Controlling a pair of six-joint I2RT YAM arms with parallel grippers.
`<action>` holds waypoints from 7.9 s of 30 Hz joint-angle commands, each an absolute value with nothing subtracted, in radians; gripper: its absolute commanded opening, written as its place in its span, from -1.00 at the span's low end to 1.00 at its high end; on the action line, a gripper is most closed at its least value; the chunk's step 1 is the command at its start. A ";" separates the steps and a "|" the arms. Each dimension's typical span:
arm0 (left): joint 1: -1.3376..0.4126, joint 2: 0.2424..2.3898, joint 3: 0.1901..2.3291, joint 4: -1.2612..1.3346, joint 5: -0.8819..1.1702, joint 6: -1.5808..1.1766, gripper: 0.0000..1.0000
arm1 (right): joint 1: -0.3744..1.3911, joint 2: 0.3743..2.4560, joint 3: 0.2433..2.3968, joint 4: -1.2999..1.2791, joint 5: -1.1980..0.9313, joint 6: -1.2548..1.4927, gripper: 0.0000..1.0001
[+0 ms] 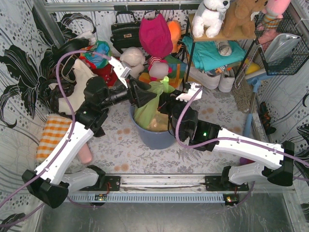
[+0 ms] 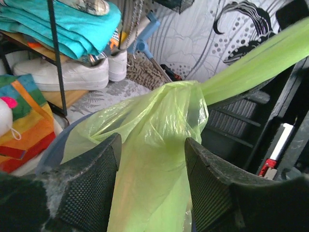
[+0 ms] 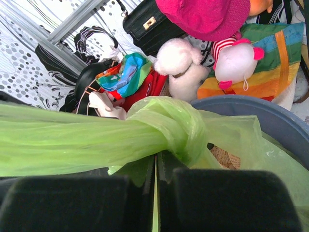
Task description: Tie the trash bag
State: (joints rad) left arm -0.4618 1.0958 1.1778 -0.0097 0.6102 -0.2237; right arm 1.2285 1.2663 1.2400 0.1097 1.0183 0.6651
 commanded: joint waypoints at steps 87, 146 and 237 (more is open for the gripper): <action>-0.453 0.963 1.064 -0.041 0.793 -0.255 -0.27 | 1.055 1.340 0.890 1.282 0.087 -0.056 -1.00; -0.454 0.950 1.263 -0.111 0.453 -0.408 0.15 | 1.047 1.330 0.882 1.323 -0.026 -0.060 -1.00; -0.453 0.931 1.172 0.034 0.377 -0.695 -0.51 | 1.047 1.329 0.883 1.353 -0.048 -0.052 -1.00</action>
State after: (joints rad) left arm -0.4572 0.9195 1.1343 -0.0139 0.3939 -0.7017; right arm 1.0485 1.3510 0.8680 1.2930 -0.0238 -0.0715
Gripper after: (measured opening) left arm 0.240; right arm 0.002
